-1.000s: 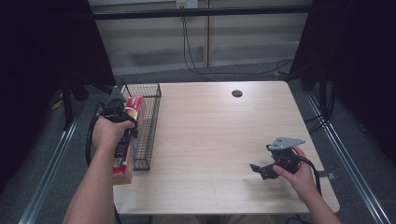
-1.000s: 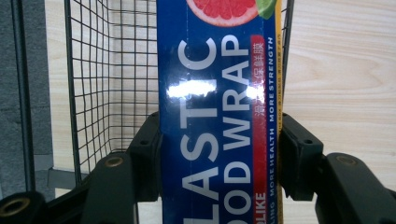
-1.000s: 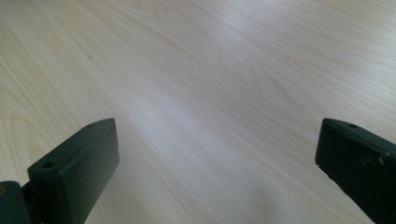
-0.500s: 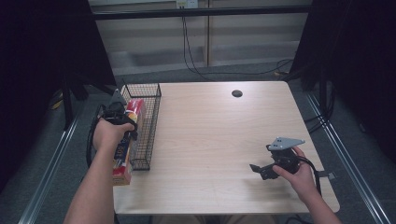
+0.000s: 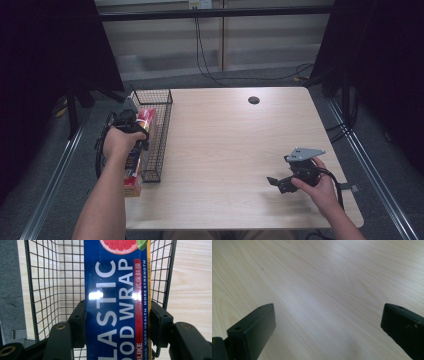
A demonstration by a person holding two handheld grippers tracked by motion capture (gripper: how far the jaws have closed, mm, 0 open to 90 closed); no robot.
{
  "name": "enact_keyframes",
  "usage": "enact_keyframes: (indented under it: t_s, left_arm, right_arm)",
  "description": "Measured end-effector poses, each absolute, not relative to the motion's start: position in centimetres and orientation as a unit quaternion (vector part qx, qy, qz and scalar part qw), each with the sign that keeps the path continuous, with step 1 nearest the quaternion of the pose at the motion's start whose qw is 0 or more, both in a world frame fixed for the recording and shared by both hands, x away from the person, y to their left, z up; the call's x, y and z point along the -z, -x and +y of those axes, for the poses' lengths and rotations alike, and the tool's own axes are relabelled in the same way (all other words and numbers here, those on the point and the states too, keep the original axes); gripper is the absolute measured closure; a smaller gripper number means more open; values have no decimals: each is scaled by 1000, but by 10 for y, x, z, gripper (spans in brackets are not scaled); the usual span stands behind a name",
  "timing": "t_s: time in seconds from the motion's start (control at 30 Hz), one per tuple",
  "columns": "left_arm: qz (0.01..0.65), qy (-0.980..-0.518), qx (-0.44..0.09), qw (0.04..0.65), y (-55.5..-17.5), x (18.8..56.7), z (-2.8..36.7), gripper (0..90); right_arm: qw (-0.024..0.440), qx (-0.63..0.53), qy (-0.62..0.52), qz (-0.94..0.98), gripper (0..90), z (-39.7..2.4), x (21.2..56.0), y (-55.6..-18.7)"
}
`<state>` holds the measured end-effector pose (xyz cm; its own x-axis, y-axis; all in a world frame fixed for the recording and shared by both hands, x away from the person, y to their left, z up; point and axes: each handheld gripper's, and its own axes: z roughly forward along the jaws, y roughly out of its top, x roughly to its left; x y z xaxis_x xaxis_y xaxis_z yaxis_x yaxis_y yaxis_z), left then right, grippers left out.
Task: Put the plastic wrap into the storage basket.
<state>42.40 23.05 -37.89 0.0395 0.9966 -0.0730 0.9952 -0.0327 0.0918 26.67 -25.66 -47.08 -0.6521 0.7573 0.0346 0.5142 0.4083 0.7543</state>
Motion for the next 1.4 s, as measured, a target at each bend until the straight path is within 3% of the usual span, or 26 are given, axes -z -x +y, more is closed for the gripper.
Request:
enact_keyframes:
  t_s: [1.4]
  left_arm:
    - [696,-716,-3,55,-430,389,230,412]
  right_arm:
    - [159,-380,-387,825,0,-256,471,-268]
